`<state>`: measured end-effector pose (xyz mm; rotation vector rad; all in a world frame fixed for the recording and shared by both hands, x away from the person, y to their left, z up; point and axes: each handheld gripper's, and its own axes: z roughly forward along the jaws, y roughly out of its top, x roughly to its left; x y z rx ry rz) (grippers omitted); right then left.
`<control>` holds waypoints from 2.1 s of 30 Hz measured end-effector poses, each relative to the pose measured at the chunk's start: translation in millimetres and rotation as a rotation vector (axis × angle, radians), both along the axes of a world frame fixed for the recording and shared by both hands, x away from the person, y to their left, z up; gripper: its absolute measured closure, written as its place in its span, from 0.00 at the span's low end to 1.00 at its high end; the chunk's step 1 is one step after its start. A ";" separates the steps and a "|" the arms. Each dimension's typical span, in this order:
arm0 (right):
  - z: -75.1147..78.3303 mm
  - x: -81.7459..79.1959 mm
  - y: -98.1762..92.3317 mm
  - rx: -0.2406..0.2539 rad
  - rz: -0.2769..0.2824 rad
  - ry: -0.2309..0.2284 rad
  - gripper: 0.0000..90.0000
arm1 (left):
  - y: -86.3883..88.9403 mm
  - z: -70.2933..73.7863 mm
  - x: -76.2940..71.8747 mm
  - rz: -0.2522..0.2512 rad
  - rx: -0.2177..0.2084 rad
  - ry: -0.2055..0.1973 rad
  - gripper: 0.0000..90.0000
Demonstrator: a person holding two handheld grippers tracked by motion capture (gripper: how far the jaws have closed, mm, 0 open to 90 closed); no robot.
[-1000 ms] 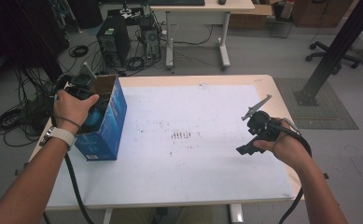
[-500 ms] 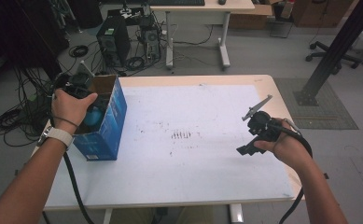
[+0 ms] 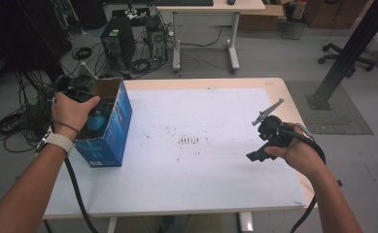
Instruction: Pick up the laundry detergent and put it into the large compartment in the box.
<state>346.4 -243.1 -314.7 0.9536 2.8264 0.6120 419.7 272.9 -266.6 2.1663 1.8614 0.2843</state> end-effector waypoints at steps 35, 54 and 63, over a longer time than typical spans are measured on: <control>7.6 -3.9 1.1 -0.001 0.000 -0.011 0.11 | -9.5 41.2 -11.1 -0.081 0.032 -0.030 0.16; 9.9 -4.0 2.6 -0.001 0.002 -0.013 0.11 | -28.5 60.8 -16.5 -0.169 0.025 -0.043 0.15; 11.6 -3.2 1.8 -0.001 0.002 -0.016 0.11 | -42.4 71.8 -16.9 -0.217 0.026 -0.053 0.15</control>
